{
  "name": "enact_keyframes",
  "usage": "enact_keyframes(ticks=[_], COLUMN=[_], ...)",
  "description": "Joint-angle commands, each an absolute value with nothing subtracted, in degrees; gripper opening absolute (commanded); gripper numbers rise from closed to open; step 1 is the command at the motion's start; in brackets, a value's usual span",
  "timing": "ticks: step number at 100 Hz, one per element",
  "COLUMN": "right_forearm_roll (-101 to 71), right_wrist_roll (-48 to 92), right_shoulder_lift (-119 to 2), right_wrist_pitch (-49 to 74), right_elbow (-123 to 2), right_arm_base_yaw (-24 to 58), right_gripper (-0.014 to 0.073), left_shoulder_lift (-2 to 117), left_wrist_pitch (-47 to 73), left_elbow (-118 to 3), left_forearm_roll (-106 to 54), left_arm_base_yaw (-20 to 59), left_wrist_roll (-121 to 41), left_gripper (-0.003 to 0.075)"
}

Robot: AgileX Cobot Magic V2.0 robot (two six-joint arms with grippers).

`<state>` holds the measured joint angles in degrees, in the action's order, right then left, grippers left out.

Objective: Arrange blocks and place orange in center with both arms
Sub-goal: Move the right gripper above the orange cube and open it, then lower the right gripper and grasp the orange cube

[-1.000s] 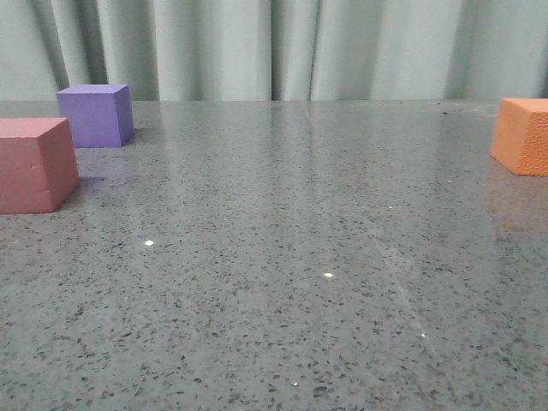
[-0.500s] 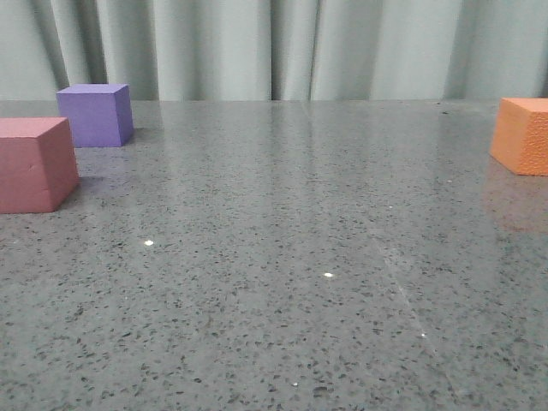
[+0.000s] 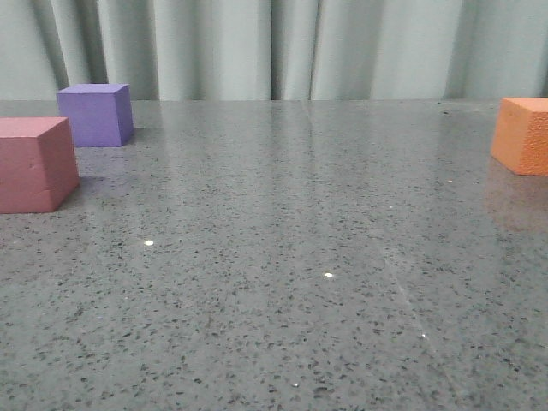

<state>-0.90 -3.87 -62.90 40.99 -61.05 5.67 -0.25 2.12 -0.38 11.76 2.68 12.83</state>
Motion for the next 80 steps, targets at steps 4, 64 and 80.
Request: enact_keyframes(ticks=[4,64,80], right_forearm_roll=[-1.1,-0.4,0.0], right_wrist_roll=[-3.4,-3.8,-3.8], right_shoulder_lift=[-64.0,-79.8,-81.8], right_wrist_pitch=[34.6,32.6,32.5], right_elbow=[-63.2,-69.8,-69.8], right_arm_base_yaw=[5.5,3.5,3.5], right_gripper=[0.0633,0.0633,0.0633], left_shoulder_lift=[-2.1,-2.1,-2.1], left_wrist_pitch=[-2.3,-2.3,-2.3], left_elbow=[2.9,2.9,2.9], left_forearm_roll=[11.4,11.4,11.4], left_arm_base_yaw=[3.0,3.0,3.0], left_wrist_roll=[12.9,12.9,12.9], left_gripper=[-0.0019,-0.0019,-0.0019])
